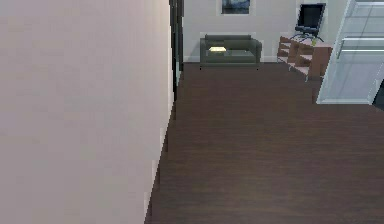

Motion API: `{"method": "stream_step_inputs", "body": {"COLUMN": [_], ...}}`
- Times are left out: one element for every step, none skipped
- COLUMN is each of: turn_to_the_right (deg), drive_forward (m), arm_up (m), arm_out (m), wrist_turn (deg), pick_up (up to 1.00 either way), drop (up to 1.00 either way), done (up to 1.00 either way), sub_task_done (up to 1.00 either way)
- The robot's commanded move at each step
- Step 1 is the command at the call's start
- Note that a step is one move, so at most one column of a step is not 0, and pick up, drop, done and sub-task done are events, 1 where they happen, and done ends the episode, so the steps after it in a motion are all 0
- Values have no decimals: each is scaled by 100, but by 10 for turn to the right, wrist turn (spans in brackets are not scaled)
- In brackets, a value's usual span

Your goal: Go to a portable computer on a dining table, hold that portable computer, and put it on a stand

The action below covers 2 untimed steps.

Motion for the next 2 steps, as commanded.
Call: {"method": "stream_step_inputs", "body": {"turn_to_the_right": [0,0], "drive_forward": [0,0], "arm_up": [0,0], "arm_out": [0,0], "wrist_turn": [-450,-330], "pick_up": [0,0], "drop": [0,0], "done": [0,0], "sub_task_done": [0,0]}}
